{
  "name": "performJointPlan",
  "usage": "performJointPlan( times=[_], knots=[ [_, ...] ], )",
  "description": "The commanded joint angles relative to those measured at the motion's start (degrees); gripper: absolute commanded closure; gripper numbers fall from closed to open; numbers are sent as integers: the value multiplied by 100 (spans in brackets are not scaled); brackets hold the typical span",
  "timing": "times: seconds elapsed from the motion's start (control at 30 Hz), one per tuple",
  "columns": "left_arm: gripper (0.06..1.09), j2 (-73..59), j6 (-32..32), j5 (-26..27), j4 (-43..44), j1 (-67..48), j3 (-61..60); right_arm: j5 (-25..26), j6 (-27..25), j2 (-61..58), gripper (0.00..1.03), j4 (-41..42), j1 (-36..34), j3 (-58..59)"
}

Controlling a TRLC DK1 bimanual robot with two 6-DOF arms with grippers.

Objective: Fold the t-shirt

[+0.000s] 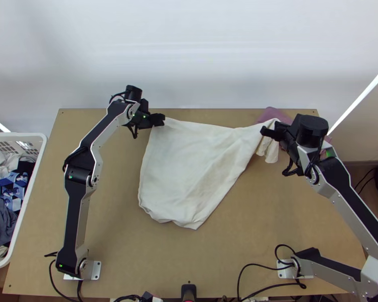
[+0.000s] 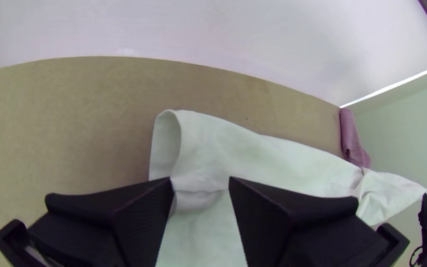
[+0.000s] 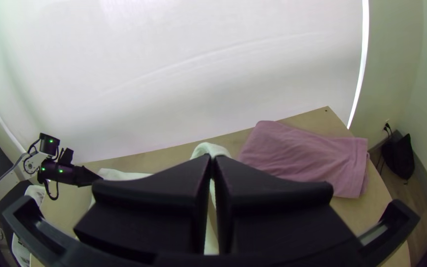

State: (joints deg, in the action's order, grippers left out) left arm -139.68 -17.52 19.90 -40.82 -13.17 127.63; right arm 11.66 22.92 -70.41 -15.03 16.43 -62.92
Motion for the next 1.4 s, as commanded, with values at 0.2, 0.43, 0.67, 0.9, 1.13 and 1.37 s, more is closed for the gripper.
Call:
performJointPlan(
  times=[0.2, 0.43, 0.67, 0.9, 1.13, 1.37],
  knots=[
    [105, 371, -94, -74, 144, 51, -2, 161, 117, 195, 100, 114, -245, -1],
    [105, 1478, -445, -92, 118, 236, -160, 161, 55, 80, 100, -141, -790, -634],
    [105, 2753, -648, -92, 100, 324, -116, 126, -938, -201, 100, -255, -948, -1522],
    [105, 3895, -674, -320, 399, 333, -98, 64, -1896, -579, 100, 237, -1054, -2911],
    [105, 4651, -665, -865, 927, 640, 121, 38, -1984, -1300, 100, 281, -1467, -4976],
    [105, 5337, -428, -1577, 988, 842, 69, 38, -1993, -1344, 100, 545, -1616, -5934]
  ],
)
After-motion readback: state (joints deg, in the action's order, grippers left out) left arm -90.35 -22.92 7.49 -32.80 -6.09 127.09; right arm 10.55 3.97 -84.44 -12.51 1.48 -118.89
